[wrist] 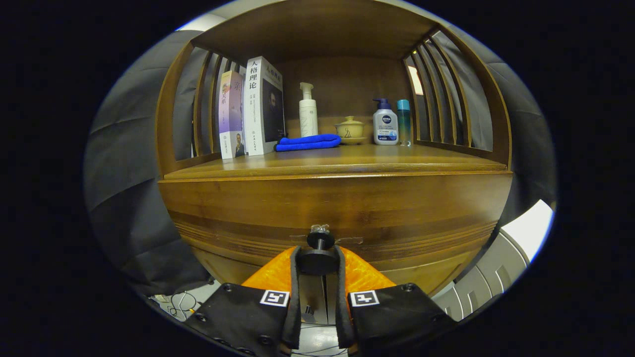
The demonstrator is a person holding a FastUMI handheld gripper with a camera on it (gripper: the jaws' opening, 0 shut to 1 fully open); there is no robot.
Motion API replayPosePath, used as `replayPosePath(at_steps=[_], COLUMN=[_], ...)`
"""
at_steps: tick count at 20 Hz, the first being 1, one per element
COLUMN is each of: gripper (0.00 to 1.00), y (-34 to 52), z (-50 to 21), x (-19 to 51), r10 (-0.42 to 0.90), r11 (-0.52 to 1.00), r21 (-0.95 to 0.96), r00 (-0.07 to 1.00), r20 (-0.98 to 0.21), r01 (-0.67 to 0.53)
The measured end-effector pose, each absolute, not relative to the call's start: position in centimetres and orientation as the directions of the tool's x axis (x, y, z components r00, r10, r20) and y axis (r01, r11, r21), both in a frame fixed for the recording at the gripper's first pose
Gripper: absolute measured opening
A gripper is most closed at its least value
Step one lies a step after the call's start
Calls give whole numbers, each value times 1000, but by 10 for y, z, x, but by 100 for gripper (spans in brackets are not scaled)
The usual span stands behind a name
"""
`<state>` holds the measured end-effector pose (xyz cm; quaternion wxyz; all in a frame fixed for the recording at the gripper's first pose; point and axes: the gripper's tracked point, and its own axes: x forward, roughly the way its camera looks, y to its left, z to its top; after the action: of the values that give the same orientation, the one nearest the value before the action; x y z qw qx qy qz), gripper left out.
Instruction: Pull open the drawer, take out the items inside it, and place them on the countertop above the cabinet.
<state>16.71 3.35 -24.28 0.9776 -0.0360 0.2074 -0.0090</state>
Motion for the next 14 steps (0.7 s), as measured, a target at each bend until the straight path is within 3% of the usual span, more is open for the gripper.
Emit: replayPosePath(at_steps=[14], gripper=[30], y=[38], z=[-236], x=[95], r10=[13], r11=[997], r21=[-68], r00=[931], r20=[-366], r01=[-41])
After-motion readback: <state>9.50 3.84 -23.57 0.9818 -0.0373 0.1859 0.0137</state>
